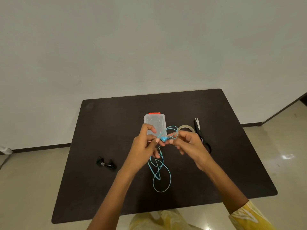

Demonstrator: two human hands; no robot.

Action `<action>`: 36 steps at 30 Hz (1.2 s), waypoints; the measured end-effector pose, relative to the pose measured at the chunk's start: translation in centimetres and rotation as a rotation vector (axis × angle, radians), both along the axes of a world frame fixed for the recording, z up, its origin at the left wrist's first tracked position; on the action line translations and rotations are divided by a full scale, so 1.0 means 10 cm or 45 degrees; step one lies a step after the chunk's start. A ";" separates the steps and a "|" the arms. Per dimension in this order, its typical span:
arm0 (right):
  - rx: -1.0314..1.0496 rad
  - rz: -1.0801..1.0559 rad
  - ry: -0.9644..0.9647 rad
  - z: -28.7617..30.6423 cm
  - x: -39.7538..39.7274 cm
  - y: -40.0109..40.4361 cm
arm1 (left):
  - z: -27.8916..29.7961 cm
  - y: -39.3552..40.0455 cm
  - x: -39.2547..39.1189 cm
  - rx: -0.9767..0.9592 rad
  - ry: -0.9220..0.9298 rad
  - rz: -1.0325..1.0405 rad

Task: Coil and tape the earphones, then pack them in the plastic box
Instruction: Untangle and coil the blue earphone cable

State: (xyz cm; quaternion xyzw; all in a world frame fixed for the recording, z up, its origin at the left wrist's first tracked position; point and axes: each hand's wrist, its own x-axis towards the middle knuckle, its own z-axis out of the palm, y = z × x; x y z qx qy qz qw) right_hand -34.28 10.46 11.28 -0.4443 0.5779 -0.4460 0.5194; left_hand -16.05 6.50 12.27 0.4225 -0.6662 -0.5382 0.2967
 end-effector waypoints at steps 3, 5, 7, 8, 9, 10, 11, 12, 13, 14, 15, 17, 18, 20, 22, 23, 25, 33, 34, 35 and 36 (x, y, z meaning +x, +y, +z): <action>-0.065 -0.035 -0.040 0.01 0.03 0.00 | 0.02 -0.01 0.00 -0.065 -0.030 -0.013; -0.087 -0.027 -0.021 0.01 0.03 0.00 | 0.02 -0.01 -0.01 -0.094 -0.078 -0.009; -0.093 0.014 0.001 0.02 0.03 -0.01 | 0.01 -0.01 -0.03 -0.090 -0.097 0.032; -0.095 0.042 0.020 0.03 0.02 -0.01 | 0.01 -0.02 -0.04 -0.074 -0.090 0.051; -0.094 0.068 0.045 0.04 0.01 -0.01 | 0.00 -0.02 -0.04 -0.050 -0.076 0.064; -0.090 0.091 0.070 0.05 -0.02 -0.01 | 0.00 -0.02 -0.04 -0.026 -0.058 0.072; -0.082 0.108 0.096 0.06 -0.04 -0.01 | -0.01 -0.02 -0.04 -0.006 -0.041 0.073; -0.073 0.121 0.110 0.08 -0.07 -0.01 | -0.01 -0.03 -0.03 0.006 -0.030 0.068; -0.066 0.129 0.112 0.10 -0.09 -0.01 | 0.00 -0.04 -0.02 0.012 -0.026 0.060; -0.067 0.138 0.107 0.12 -0.10 -0.01 | 0.00 -0.05 -0.01 0.014 -0.025 0.048; -0.078 0.149 0.103 0.13 -0.11 -0.02 | 0.01 -0.05 -0.01 0.015 -0.016 0.035; -0.111 0.166 0.093 0.13 -0.11 -0.02 | 0.01 -0.05 -0.03 0.006 0.008 0.017; -0.121 0.165 0.085 0.14 -0.11 -0.03 | 0.01 -0.04 -0.04 -0.006 0.005 0.018; -0.128 0.144 0.066 0.14 -0.10 -0.02 | 0.01 -0.03 -0.06 -0.014 -0.014 0.055; -0.122 0.100 0.065 0.13 -0.09 -0.03 | 0.00 -0.02 -0.06 -0.033 -0.008 0.124; -0.106 0.068 0.046 0.13 -0.08 -0.02 | 0.00 -0.02 -0.05 -0.054 0.002 0.155; -0.080 0.010 -0.013 0.11 -0.05 -0.02 | -0.01 -0.02 -0.04 -0.093 0.005 0.186; -0.268 -0.253 0.313 0.08 0.16 0.07 | -0.06 -0.03 -0.02 -0.206 -0.122 0.231; -0.297 -0.251 0.360 0.08 0.18 0.07 | -0.07 -0.01 -0.03 -0.222 -0.135 0.255; -0.319 -0.227 0.382 0.08 0.21 0.08 | -0.08 0.01 -0.05 -0.231 -0.140 0.285; -0.337 -0.196 0.398 0.08 0.22 0.08 | -0.09 0.02 -0.07 -0.228 -0.130 0.316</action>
